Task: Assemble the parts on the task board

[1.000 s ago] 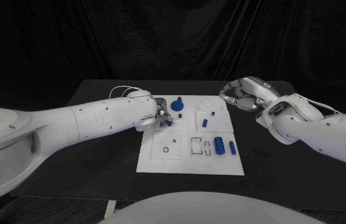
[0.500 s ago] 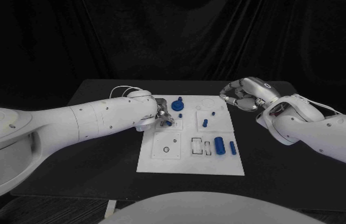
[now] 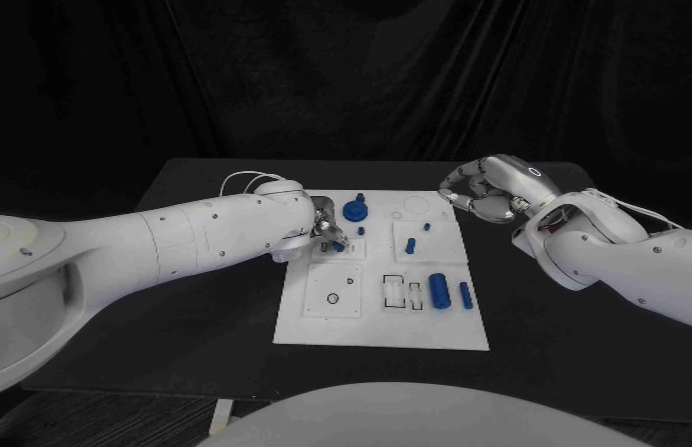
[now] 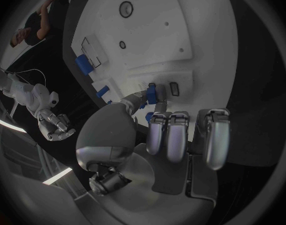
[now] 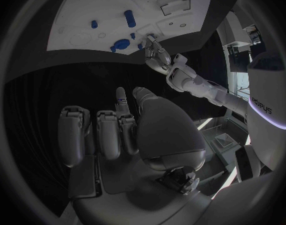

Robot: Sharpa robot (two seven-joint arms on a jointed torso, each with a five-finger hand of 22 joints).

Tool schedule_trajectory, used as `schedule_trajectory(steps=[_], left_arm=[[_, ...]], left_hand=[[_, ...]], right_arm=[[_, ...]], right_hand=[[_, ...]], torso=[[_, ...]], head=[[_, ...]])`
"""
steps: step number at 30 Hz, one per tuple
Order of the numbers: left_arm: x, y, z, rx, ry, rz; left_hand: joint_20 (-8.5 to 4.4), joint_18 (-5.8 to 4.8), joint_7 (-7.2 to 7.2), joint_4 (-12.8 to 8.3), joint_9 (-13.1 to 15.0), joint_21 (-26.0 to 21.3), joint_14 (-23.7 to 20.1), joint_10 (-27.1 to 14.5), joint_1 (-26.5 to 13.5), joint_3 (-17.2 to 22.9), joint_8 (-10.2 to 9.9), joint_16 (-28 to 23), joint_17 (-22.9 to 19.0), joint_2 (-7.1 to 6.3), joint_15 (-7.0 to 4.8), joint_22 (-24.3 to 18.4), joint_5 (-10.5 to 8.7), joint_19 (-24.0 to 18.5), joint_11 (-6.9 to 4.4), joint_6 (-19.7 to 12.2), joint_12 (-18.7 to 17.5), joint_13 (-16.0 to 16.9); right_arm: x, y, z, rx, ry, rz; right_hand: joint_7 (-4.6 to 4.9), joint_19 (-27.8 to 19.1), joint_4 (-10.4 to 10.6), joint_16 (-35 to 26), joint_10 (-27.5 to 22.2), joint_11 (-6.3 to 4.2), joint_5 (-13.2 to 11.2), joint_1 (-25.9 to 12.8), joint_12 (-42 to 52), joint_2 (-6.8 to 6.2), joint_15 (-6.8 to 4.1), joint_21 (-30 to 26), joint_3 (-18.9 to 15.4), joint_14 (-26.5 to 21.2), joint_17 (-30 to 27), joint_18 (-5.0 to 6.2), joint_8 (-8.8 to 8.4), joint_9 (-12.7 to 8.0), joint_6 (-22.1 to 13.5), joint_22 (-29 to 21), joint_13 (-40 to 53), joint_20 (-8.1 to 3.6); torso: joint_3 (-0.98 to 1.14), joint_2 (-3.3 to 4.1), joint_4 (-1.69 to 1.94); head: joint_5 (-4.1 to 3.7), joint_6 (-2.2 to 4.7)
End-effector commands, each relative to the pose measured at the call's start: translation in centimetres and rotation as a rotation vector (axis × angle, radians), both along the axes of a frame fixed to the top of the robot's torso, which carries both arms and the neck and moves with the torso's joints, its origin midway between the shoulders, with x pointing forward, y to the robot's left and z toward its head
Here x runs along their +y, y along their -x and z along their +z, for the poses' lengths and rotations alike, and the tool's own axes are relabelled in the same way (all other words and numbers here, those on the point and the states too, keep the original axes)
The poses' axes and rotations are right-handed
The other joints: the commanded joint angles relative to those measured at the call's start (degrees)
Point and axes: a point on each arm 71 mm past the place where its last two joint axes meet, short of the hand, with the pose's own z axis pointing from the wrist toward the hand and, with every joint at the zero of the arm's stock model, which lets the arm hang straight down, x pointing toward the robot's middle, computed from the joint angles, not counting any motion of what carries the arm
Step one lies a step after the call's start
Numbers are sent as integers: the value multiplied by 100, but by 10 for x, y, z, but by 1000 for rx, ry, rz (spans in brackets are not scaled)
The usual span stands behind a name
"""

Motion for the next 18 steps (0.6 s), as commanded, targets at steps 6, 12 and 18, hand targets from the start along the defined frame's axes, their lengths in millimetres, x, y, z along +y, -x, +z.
schedule_trajectory(steps=[6,12,18], left_arm=[[-3,2,-3,12,10,-17],[-4,2,-4,14,10,-20],[-5,3,-4,19,9,-23]], left_hand=[[-1,69,-7,-43,8,-22,595,596,65,2,-21,15,1506,9,4,1184,2,169,13,13,20,1509],[-1,69,-7,-43,8,-22,595,596,65,2,-21,15,1506,9,4,1184,2,169,13,13,20,1509],[-1,70,-7,-46,9,-25,595,596,70,4,-21,15,1506,10,4,1181,2,165,13,13,20,1509]], right_arm=[[-1,0,-1,8,3,-15],[-1,0,-2,9,3,-15],[-1,0,-2,10,4,-16]], right_hand=[[2,282,-2,-33,601,34,26,44,20,-5,40,-32,23,449,711,44,-35,-7,41,1262,1508,28],[2,282,-2,-33,601,34,26,44,20,-5,40,-32,23,449,711,44,-35,-7,41,1262,1508,28],[2,282,-2,-33,601,34,26,44,20,-5,40,-32,23,449,711,44,-35,-7,41,1262,1508,28]], torso=[[0,2,-2],[-1,0,-4],[0,0,0]], head=[[1,1],[4,1],[-10,1]])
